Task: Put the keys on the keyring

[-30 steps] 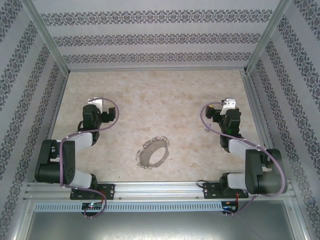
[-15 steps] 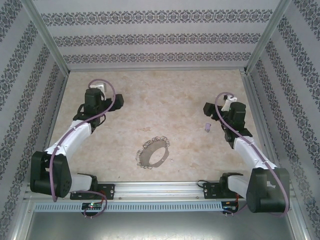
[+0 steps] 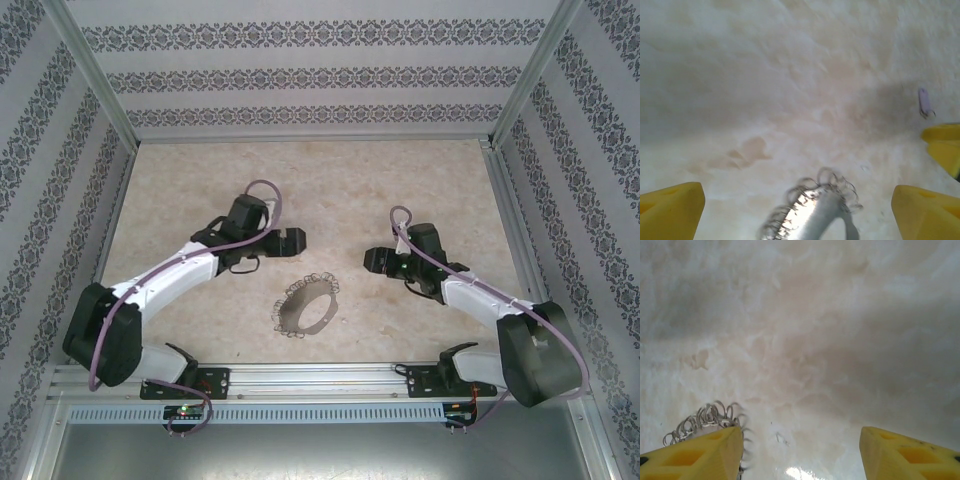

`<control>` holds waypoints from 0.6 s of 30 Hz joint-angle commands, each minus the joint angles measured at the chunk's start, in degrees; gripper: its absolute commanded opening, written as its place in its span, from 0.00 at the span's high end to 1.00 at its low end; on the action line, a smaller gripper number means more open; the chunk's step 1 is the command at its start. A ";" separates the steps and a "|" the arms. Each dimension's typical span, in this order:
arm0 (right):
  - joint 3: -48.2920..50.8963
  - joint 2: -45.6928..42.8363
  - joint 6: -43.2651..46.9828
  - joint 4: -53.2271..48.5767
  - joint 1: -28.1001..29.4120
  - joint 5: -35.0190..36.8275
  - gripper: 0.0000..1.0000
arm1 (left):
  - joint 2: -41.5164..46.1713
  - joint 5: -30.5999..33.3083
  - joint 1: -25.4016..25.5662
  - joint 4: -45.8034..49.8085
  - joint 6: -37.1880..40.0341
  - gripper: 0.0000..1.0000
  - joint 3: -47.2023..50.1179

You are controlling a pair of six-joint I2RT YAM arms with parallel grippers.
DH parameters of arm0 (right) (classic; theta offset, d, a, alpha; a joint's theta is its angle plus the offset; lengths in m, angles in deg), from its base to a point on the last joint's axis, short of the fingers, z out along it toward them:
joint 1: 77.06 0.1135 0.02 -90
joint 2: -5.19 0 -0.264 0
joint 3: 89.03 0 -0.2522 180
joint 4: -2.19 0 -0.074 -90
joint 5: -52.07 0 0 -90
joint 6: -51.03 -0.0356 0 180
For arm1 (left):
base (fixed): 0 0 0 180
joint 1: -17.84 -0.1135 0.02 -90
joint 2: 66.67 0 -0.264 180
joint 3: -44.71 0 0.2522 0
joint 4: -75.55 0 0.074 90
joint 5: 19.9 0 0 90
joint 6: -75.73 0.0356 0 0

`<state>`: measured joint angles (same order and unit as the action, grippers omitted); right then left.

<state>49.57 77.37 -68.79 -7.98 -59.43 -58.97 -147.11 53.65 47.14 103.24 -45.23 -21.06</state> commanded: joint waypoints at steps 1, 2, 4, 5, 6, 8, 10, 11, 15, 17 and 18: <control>1.67 -0.35 -1.84 -1.02 0.76 1.63 0.37 | -2.42 -2.40 5.25 -1.88 -6.51 0.04 -0.71; 1.96 -0.83 -1.89 -1.46 0.73 2.16 0.37 | -3.09 -2.11 6.95 -2.73 -7.20 0.03 -0.68; 1.99 -2.04 -1.62 -2.55 0.62 3.40 0.37 | -5.04 -1.66 9.94 -4.27 -8.59 0.03 -0.81; 2.28 -2.86 -1.52 -2.73 0.69 3.81 0.35 | -6.13 -1.79 11.22 -5.23 -9.07 0.03 -0.89; 2.29 -3.58 -1.68 -3.17 0.67 4.91 0.33 | -7.25 -1.75 12.11 -5.72 -9.26 0.03 -1.20; 1.91 -5.01 -1.28 -4.41 0.70 6.64 0.29 | -9.94 -1.92 13.72 -6.60 -9.53 0.03 -2.37; 1.30 -6.01 -0.34 -6.20 0.59 7.32 0.28 | -12.28 -3.01 14.59 -7.48 -9.31 0.03 -3.51; 0.97 -6.45 0.35 -7.04 0.48 7.15 0.28 | -13.34 -3.62 14.73 -8.07 -9.30 0.03 -3.93; 0.92 -7.81 1.31 -8.52 0.22 6.32 0.28 | -15.88 -5.32 14.82 -10.15 -9.66 0.03 -4.86; 1.27 -8.28 1.34 -8.71 0.03 6.05 0.29 | -16.94 -5.66 14.82 -10.33 -9.52 0.03 -5.49; 1.35 -8.45 1.46 -8.74 -0.07 5.95 0.29 | -17.34 -5.89 14.84 -10.60 -9.52 0.02 -5.68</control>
<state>51.34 70.09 -68.62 -15.02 -59.21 -53.64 -163.61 49.26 61.39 95.81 -53.85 -24.82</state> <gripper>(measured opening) 0.713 0.974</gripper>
